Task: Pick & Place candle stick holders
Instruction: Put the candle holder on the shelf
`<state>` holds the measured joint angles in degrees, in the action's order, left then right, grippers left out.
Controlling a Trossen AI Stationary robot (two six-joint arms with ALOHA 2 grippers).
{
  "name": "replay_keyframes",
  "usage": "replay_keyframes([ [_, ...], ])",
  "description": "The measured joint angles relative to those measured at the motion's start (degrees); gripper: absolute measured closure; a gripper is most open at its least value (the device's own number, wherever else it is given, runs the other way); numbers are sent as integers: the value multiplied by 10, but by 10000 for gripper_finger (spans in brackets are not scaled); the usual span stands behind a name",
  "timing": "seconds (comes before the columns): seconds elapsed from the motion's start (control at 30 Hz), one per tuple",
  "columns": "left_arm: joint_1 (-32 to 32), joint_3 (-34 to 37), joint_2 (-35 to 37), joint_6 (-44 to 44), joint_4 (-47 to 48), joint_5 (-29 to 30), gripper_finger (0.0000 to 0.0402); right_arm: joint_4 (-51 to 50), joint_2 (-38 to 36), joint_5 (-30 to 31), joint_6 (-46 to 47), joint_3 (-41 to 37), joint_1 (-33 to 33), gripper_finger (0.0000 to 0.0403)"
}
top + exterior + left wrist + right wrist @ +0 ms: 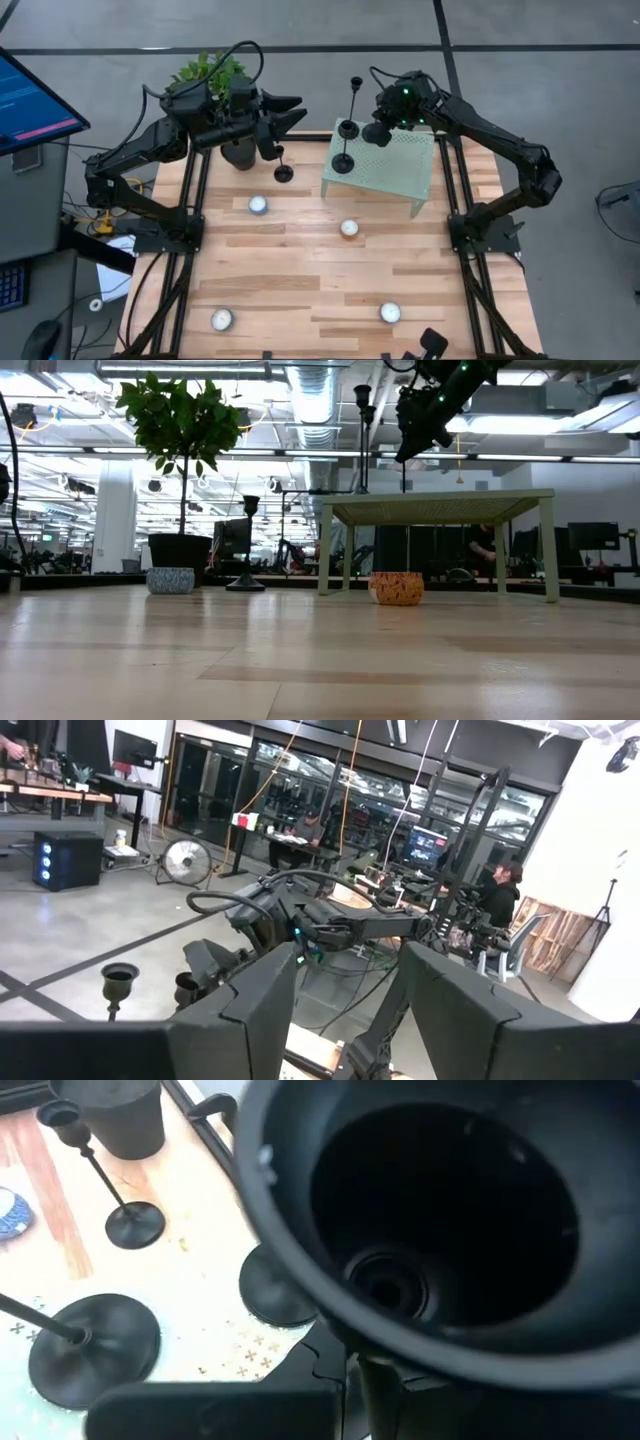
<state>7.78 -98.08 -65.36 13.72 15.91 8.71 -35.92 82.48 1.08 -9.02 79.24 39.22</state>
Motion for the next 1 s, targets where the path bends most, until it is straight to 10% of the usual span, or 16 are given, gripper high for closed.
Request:
replay_keyframes([
  [1.0, 0, 0, 0, 0, -9, 0, 215, -14, 1, -28, 10, 0, 3, 344],
])
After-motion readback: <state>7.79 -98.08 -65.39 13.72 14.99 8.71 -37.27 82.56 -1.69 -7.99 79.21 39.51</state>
